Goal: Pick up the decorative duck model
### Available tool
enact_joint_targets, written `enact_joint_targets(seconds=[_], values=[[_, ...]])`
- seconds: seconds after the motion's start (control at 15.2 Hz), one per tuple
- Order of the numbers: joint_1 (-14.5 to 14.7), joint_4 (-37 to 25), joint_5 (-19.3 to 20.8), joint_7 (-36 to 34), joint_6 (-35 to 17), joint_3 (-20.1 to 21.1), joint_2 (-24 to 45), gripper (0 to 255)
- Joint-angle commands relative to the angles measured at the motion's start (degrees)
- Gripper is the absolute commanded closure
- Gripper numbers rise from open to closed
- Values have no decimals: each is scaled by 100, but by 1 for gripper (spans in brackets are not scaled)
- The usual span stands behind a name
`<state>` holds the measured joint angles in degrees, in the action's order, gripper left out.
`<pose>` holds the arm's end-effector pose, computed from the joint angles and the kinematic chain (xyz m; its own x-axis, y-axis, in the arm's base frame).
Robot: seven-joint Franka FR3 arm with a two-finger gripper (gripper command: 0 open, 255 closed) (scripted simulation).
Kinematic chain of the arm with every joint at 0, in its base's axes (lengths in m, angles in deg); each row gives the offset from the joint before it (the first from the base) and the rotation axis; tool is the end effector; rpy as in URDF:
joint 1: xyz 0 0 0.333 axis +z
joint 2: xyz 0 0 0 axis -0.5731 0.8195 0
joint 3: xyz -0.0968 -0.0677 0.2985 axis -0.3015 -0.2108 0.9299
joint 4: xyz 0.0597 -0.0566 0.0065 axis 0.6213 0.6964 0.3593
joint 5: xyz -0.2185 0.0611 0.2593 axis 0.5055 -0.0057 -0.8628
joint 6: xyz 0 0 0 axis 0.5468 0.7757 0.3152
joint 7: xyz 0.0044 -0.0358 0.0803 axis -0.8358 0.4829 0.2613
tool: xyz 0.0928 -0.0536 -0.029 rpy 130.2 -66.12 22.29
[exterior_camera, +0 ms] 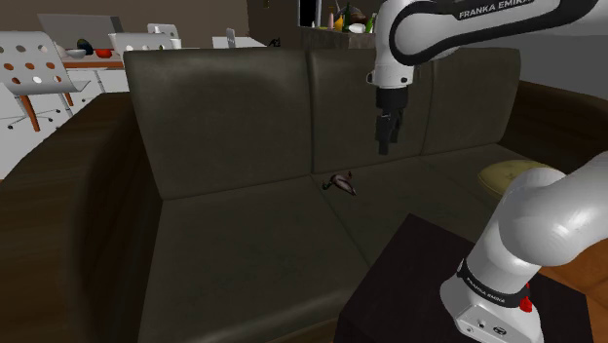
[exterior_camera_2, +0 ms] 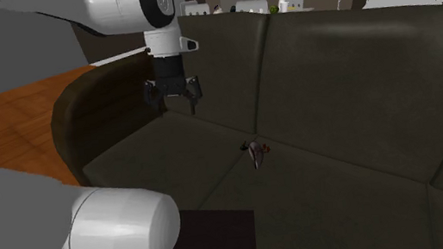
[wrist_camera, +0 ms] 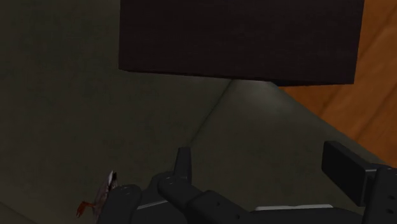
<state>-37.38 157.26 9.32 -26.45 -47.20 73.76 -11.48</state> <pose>0.3031 -0.0409 0.5050 0.9786 0.1115 -0.1732 0.1083 -0.9937 -0.0278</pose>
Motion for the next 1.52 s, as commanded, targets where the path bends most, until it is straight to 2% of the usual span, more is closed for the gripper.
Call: enact_joint_targets(seconds=[0.0,0.73,1.45], values=[[-45,-69,72,82,-327,-90,429,0],[-262,-1004,226,527,-1619,-509,2853,0],[-580,-2795,43,972,-2152,-696,5372,0]])
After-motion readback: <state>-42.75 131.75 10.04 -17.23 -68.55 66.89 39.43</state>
